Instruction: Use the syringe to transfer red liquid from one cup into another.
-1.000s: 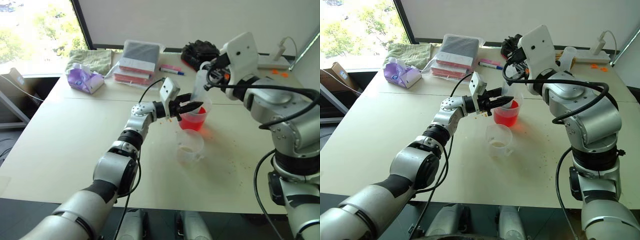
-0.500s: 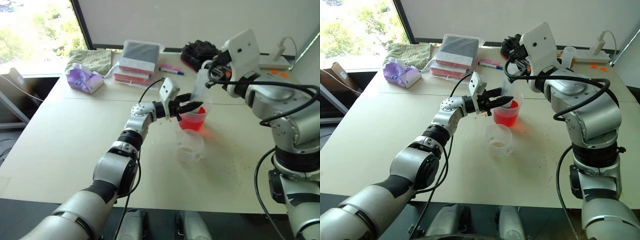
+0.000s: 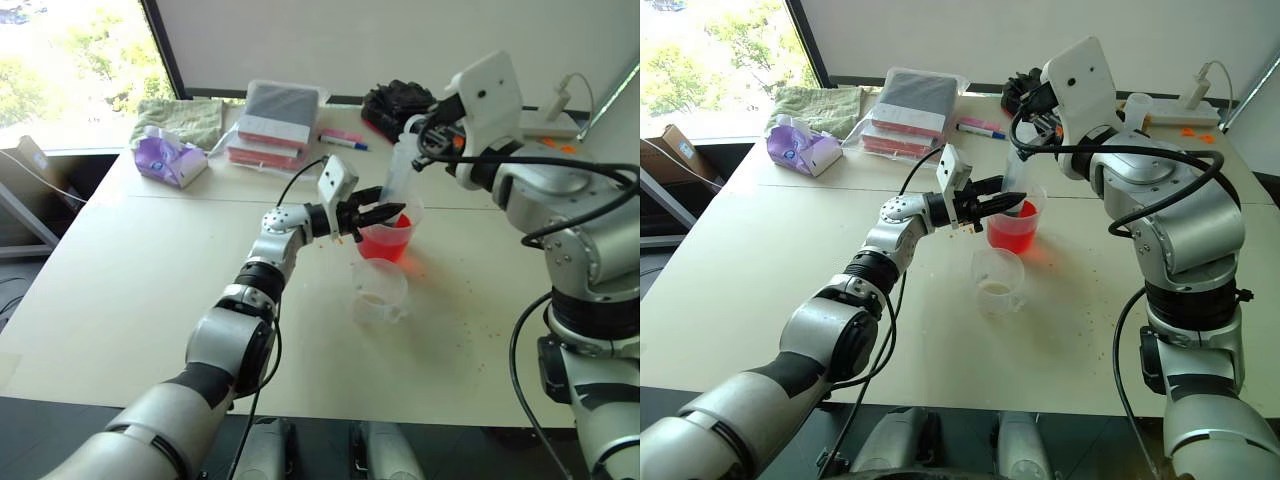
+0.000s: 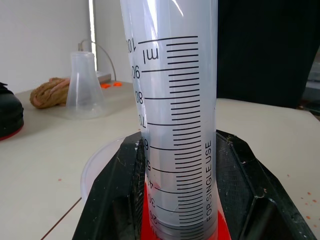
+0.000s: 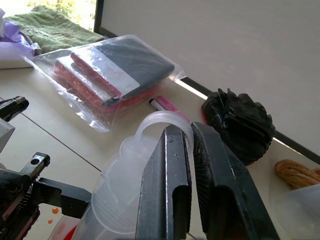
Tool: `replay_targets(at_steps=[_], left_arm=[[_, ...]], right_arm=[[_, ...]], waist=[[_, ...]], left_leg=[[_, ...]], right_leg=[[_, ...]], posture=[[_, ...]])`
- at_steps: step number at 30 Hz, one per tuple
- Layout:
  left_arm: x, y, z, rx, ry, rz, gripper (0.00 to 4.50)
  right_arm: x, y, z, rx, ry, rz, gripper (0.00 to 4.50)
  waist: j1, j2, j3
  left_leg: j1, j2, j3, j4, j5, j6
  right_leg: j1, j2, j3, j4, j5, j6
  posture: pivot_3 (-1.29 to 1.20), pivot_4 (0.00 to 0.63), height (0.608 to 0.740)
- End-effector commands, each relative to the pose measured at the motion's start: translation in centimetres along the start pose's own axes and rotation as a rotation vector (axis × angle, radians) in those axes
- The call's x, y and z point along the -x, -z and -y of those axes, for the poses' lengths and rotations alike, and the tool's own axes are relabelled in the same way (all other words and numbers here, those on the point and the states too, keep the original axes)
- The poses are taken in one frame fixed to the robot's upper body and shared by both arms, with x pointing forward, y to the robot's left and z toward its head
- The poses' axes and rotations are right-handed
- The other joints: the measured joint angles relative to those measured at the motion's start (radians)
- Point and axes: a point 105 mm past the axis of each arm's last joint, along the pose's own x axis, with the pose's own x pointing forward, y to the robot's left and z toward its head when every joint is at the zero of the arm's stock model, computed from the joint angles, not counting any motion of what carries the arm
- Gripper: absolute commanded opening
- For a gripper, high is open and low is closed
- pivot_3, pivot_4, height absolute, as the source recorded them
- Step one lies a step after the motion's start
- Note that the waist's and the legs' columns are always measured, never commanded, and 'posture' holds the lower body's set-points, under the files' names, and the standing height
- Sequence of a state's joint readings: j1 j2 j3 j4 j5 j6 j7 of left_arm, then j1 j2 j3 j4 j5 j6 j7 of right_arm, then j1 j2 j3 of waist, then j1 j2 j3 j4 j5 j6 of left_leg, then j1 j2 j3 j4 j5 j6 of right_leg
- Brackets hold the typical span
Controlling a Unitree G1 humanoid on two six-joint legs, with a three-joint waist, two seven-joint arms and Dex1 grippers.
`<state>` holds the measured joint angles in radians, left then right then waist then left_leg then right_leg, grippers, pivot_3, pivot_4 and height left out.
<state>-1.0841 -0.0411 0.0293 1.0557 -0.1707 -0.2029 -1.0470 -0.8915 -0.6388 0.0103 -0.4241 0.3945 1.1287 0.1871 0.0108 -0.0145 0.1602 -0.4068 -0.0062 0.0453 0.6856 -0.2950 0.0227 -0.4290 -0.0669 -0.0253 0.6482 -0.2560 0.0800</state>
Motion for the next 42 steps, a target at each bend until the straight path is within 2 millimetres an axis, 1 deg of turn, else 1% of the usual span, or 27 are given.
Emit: replay_targets(at_steps=[1, 13, 27, 30, 33, 34, 35, 42], left_arm=[[-0.9, 2.2, 2.6, 0.004, 0.130, -0.085, 1.45], [-1.1, 2.1, 2.7, 0.004, 0.133, -0.080, 1.45], [-1.1, 1.9, 2.7, 0.001, 0.132, -0.075, 1.45], [-1.1, 1.8, 2.6, 0.001, 0.132, -0.072, 1.45], [-1.1, 1.7, 2.6, 0.001, 0.132, -0.070, 1.45], [-1.1, 1.7, 2.6, 0.001, 0.131, -0.069, 1.45], [-1.1, 1.7, 2.6, 0.001, 0.130, -0.068, 1.45], [-1.0, 1.6, 2.4, 0.000, 0.121, -0.065, 1.45]], right_arm=[[1.6, -4.8, 3.6, 0.042, 0.164, 0.186, 0.05], [1.6, -4.9, 3.6, 0.049, 0.165, 0.186, 0.05], [1.6, -4.3, 3.1, 0.046, 0.143, 0.173, 0.05], [1.6, -4.2, 3.0, 0.049, 0.139, 0.170, 1.09], [1.6, -4.1, 2.9, 0.050, 0.136, 0.163, 2.63], [1.6, -4.1, 2.9, 0.050, 0.136, 0.162, 3.20], [1.6, -4.1, 2.9, 0.051, 0.135, 0.160, 3.65], [1.9, -3.8, 2.8, 0.054, 0.110, 0.147, 3.65]], waist=[[0.000, 0.000, 0.000], [0.000, 0.000, 0.000], [0.000, 0.000, 0.000], [0.001, 0.000, 0.000], [0.001, 0.000, 0.000], [0.001, 0.000, 0.000], [0.001, 0.000, 0.000], [0.001, 0.000, 0.000]], left_leg=[[0.000, 0.000, 0.000, 0.000, 0.000, 0.000], [0.000, 0.000, 0.000, 0.000, 0.000, 0.000], [0.000, 0.000, 0.000, 0.000, 0.000, 0.000], [0.000, 0.000, 0.000, 0.000, 0.000, 0.000], [0.000, 0.000, 0.000, 0.000, 0.000, 0.000], [0.000, 0.000, 0.000, 0.000, 0.000, 0.000], [0.000, 0.000, 0.000, 0.000, 0.000, 0.000], [0.000, 0.000, 0.000, 0.000, 0.000, 0.000]], right_leg=[[0.000, 0.000, 0.000, 0.000, 0.000, 0.000], [0.000, 0.000, 0.000, 0.000, 0.000, 0.000], [0.000, -0.001, 0.000, 0.000, 0.000, 0.000], [0.000, -0.001, 0.000, 0.000, 0.000, 0.000], [0.000, -0.001, 0.000, 0.000, 0.000, 0.000], [0.000, -0.001, 0.000, 0.000, 0.000, 0.000], [0.000, -0.001, 0.000, -0.001, 0.000, 0.000], [0.000, -0.001, 0.000, 0.000, 0.000, 0.000]], posture=[[0.00, 0.150, 0.740], [0.00, 0.150, 0.740], [0.00, 0.150, 0.740], [0.00, 0.150, 0.740], [0.00, 0.150, 0.740], [0.00, 0.150, 0.740], [0.00, 0.150, 0.740], [0.00, 0.150, 0.740]])
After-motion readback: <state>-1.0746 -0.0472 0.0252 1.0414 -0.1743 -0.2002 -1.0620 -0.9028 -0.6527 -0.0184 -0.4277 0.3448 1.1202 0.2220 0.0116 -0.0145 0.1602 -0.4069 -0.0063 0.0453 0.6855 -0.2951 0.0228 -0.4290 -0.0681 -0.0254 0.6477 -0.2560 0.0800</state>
